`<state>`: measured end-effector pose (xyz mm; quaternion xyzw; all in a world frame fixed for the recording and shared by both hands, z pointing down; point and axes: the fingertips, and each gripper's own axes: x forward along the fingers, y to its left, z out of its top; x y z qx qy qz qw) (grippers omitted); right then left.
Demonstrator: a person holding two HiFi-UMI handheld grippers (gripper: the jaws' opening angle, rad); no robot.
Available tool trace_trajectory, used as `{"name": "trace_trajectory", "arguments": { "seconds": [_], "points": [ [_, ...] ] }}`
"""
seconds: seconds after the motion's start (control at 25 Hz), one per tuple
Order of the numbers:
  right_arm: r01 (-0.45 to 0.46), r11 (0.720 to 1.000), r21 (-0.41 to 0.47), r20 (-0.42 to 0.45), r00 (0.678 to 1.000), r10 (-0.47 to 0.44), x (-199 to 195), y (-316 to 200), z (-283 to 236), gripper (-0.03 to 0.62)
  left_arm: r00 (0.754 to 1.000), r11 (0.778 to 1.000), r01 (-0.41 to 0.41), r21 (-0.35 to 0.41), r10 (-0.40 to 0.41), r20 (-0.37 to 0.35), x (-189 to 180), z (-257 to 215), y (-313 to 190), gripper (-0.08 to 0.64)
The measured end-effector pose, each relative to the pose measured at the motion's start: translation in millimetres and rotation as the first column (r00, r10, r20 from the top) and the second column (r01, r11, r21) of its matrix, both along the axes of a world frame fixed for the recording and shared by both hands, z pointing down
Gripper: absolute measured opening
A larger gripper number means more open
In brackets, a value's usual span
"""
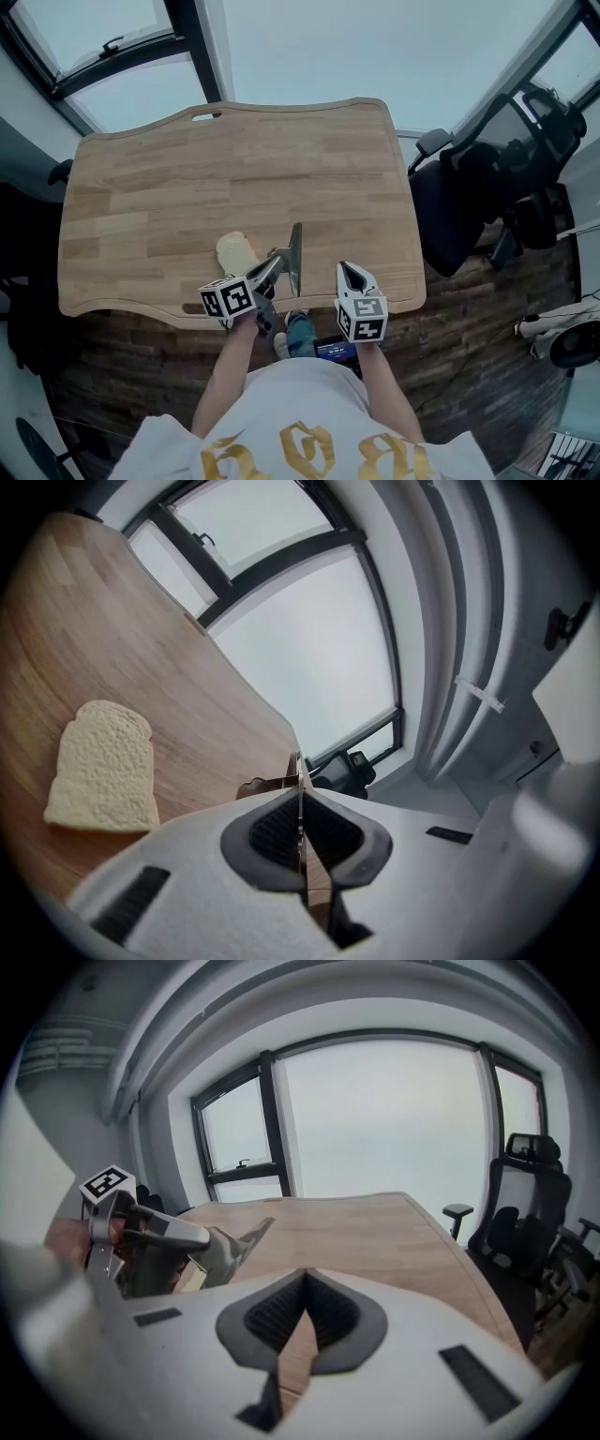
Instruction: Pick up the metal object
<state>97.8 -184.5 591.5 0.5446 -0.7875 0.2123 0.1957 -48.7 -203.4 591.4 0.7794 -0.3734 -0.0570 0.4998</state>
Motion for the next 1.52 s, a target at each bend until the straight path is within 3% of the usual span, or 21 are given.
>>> {"name": "trace_trajectory", "arguments": {
  "seconds": [0.28, 0.48, 0.72, 1.52],
  "points": [
    [-0.002, 0.997, 0.076, 0.030, 1.000, 0.000, -9, 11, -30, 0.011, 0.998, 0.999, 0.038, 0.030, -0.037, -0.046, -10, -24, 20, 0.020],
    [0.007, 0.993, 0.115, 0.035, 0.999, -0.011, -18, 27, -44, 0.011, 1.000, 0.996, 0.024, 0.088, -0.025, 0.012, -16, -38, 36, 0.020],
    [0.003, 0.989, 0.147, 0.070, 0.997, -0.014, -24, 38, -59, 0.011, 0.998, 0.991, 0.053, 0.119, -0.048, -0.037, -25, -60, 47, 0.020],
    [0.060, 0.979, 0.195, 0.085, 0.993, -0.078, -43, 53, -76, 0.011, 0.983, 0.985, 0.133, 0.109, -0.117, -0.143, -41, -76, 73, 0.020]
  ]
}}
